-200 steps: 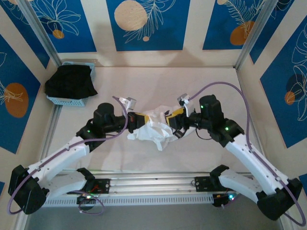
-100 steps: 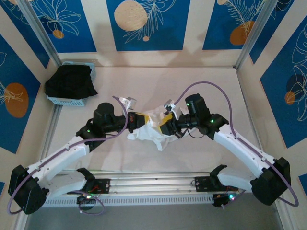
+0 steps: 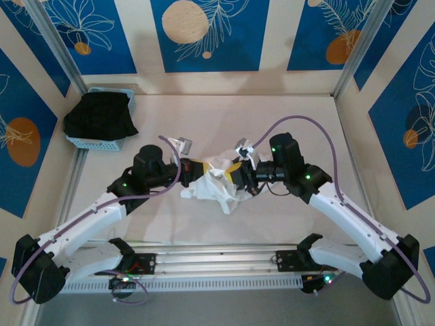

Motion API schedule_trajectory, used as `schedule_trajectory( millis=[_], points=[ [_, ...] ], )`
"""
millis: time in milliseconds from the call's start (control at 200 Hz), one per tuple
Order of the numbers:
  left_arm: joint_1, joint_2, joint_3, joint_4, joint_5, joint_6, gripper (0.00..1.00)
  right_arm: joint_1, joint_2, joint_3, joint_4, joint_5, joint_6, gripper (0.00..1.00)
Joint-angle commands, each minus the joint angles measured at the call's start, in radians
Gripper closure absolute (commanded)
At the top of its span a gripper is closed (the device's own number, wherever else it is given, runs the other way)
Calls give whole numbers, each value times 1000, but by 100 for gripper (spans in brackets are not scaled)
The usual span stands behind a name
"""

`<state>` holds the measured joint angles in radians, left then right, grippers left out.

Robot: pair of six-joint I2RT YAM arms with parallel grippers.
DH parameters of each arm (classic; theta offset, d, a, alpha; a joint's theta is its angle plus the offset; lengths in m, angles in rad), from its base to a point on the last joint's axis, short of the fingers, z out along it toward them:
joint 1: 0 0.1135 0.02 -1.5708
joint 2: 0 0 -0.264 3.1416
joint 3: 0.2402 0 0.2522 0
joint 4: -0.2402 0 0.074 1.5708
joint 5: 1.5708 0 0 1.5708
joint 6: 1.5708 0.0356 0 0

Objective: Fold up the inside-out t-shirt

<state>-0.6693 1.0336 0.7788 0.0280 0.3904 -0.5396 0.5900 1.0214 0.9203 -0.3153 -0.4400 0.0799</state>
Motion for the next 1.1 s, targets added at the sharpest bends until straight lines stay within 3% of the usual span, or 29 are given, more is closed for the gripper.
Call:
schedule_trajectory(
  millis=[0, 225, 375, 655, 780, 900, 1095],
  points=[
    [8, -6, 17, -30, -56, 35, 93, -22, -34, 30, 93, -66, 119, 100],
    [-26, -38, -5, -79, -74, 64, 65, -39, -16, 11, 199, -65, 259, 100],
    [-84, -50, 6, -149, -138, 113, 56, -48, 0, 3, 225, -68, 288, 100],
    [-179, -35, 50, -193, -236, 204, 52, -68, 19, 15, 179, -72, 275, 100],
    [-210, -31, 75, -208, -279, 241, 57, -75, 22, 8, 174, -68, 271, 100],
    [-228, -36, 80, -194, -244, 248, 73, -81, 27, 5, 173, -72, 271, 100],
    [-228, -7, 84, -159, -122, 211, 76, -91, 27, 3, 173, -78, 271, 100]
  ],
)
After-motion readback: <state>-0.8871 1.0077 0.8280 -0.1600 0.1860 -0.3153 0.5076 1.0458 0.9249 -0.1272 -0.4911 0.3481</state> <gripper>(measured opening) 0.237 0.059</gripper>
